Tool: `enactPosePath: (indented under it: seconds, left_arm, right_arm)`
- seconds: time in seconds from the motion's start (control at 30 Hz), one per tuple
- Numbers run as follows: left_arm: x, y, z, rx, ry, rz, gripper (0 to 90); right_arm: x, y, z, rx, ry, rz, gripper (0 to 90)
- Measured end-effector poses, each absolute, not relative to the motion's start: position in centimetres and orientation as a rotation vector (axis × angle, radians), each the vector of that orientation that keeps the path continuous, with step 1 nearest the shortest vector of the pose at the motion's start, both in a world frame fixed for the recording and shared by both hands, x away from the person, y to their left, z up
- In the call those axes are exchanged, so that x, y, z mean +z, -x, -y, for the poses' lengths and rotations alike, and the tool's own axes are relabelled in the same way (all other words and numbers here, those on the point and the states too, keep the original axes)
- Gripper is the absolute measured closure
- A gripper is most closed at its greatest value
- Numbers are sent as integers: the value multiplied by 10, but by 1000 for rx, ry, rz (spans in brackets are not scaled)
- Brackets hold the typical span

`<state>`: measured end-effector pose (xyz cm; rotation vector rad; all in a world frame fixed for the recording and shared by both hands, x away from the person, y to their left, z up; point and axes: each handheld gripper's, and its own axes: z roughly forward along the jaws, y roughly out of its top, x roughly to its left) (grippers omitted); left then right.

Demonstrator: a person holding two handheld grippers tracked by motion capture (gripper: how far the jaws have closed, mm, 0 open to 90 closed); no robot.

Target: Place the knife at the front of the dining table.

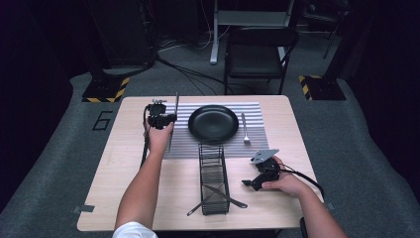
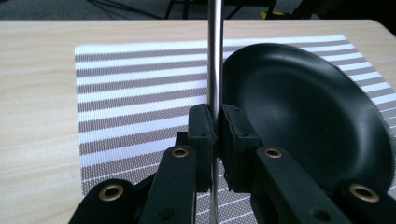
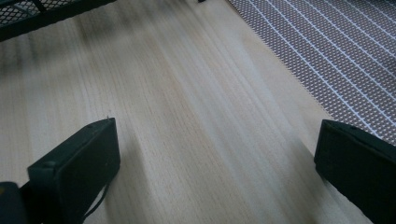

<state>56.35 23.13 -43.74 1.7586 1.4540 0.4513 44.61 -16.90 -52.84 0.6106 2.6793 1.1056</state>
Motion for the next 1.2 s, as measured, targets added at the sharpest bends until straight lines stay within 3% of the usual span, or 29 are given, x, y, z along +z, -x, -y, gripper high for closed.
enactPosePath:
  seconds: [0.77,1.2]
  left_arm:
    - [-474,-577,-221,567,-1629,-1627,825]
    - [-502,-588,-216,567,-1580,-1689,825]
  right_arm:
    - [-528,-446,169,1106,-613,-2681,0]
    - [-528,-446,169,1107,-612,-2682,0]
